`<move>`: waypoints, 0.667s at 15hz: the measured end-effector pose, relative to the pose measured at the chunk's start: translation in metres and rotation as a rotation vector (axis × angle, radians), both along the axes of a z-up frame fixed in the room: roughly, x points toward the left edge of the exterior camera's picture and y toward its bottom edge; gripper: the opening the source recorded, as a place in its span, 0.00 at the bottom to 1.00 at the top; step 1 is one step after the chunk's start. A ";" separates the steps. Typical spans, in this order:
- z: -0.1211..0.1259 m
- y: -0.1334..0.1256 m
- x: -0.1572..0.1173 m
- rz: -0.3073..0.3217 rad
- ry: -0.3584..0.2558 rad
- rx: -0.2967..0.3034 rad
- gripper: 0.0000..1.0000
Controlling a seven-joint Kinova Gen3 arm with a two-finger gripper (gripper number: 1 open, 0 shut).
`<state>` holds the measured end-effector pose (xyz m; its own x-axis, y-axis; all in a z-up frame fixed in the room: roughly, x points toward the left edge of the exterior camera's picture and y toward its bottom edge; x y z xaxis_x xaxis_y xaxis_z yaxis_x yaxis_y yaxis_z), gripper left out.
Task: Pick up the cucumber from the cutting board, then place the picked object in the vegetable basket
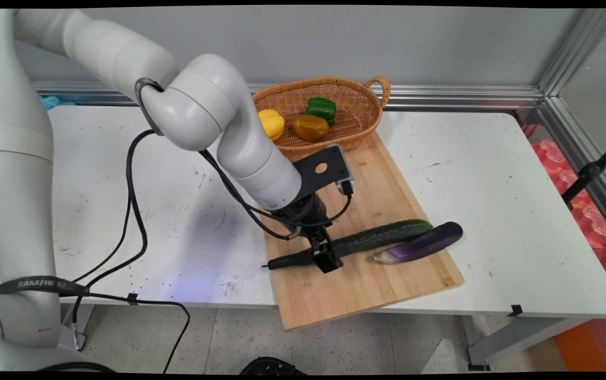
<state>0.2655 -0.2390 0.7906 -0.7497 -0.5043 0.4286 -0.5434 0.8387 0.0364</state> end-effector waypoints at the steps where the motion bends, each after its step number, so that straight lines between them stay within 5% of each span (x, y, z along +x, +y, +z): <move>1: -0.002 0.000 0.000 0.002 -0.001 0.002 1.00; 4: -0.007 -0.002 0.002 0.010 -0.002 0.009 1.00; 5: -0.009 -0.003 0.003 0.013 -0.003 0.012 0.00; 10: -0.013 -0.005 0.004 0.019 0.000 0.018 0.00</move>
<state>0.2697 -0.2443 0.7776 -0.7402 -0.5260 0.4189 -0.5591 0.8275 0.0512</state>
